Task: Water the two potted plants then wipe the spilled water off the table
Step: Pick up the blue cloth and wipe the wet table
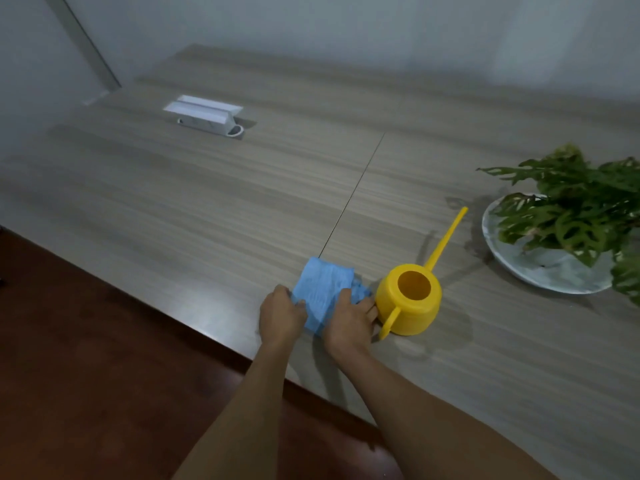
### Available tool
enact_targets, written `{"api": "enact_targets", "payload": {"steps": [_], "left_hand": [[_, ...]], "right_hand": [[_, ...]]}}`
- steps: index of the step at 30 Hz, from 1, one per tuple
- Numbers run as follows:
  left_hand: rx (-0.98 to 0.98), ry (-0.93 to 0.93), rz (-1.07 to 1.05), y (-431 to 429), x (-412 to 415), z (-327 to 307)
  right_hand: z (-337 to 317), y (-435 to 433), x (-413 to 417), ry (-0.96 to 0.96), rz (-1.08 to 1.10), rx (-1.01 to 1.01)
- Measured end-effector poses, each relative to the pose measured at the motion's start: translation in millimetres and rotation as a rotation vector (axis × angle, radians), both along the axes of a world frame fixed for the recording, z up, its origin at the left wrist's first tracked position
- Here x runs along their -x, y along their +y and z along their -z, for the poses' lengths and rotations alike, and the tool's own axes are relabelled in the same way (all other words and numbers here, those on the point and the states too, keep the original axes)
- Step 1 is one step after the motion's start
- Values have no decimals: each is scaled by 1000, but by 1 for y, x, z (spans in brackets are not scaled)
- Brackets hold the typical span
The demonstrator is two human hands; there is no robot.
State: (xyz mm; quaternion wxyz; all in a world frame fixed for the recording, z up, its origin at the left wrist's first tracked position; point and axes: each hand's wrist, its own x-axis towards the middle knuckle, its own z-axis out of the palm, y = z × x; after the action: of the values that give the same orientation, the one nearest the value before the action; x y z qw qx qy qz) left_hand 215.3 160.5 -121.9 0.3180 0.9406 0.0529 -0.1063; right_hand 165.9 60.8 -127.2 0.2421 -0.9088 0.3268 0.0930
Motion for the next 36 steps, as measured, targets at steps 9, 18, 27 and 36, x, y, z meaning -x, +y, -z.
{"api": "enact_targets", "payload": {"steps": [9,18,27,36], "left_hand": [[315,50,-88,26,34,-31],[698,-109,-193,42,89,-119],[997,-52,-68,-81,144,-186],[839,166,142,-248,250,-142]], "right_hand": [[-33,5,25,-180,-96,-322],[-124,-5,71,-484,-290,-313],[-190,-134,141,-632,-198,-243],[-151,-299,279,-453,-21,-228]]}}
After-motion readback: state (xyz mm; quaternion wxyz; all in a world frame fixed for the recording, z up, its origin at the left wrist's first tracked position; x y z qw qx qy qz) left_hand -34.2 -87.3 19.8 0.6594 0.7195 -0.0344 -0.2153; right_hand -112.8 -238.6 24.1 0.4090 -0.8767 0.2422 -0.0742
